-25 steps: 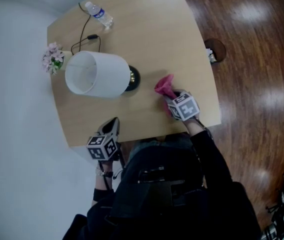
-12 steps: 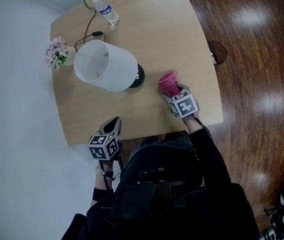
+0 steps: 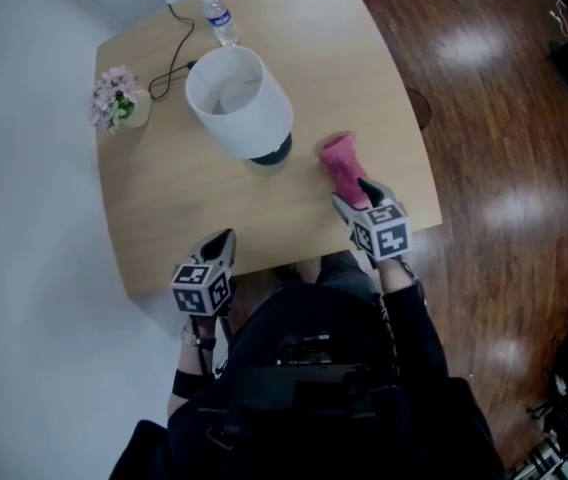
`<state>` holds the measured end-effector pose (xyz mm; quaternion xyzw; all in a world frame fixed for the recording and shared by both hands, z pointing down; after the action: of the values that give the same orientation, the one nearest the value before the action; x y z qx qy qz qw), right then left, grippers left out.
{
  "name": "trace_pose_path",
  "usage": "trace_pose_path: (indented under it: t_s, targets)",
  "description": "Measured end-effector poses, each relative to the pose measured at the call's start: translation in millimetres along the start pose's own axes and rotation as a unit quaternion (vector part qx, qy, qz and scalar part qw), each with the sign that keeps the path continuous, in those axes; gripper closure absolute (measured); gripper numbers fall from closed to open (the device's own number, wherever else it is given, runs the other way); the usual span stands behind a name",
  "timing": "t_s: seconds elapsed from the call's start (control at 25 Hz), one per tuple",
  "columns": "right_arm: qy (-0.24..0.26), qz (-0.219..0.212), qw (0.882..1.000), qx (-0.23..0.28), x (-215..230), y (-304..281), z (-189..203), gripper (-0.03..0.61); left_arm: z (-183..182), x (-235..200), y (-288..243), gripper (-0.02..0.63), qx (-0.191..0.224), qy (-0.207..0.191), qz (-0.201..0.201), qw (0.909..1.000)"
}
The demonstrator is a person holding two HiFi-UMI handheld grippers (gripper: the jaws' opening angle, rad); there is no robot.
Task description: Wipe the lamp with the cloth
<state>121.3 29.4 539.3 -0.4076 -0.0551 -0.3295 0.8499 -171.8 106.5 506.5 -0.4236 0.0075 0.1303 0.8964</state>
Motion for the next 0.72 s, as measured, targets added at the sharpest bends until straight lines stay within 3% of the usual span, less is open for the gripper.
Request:
trace_pose_path:
  t_s: [0.24, 0.4, 0.48, 0.72]
  targets:
    - [-0.009, 0.003, 0.999, 0.035, -52.2, 36.6, 17.6, 0.372, 18.9, -0.7, 16.4, 0.609, 0.018, -0.010, 0.033, 0.9992]
    - [-0.020, 0.006, 0.997, 0.069, -85.2, 55.7, 23.8, 0.527, 23.3, -4.4, 33.2, 0.609, 0.042, -0.006, 0.030, 0.9986]
    - [-0.018, 0.005, 0.996, 0.083, -99.6, 58.6, 25.4, 0.568, 23.5, -6.9, 39.7, 0.609, 0.058, 0.002, 0.029, 0.9979]
    - [-0.002, -0.027, 0.996, 0.082, -133.9, 42.5, 25.2, 0.569, 24.0, -14.9, 53.3, 0.611, 0.087, 0.008, 0.016, 0.9960]
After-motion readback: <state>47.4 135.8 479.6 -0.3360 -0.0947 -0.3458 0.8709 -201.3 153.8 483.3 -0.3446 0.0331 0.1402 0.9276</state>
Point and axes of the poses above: the fingertips, and each gripper's own axes: y backward along the fingers, x to its right, z out of its underside, the point moved 5 cm from there along y, backward along the fingers, and after that the axes turned 9 degrees about -z, right-handed, at the moved point
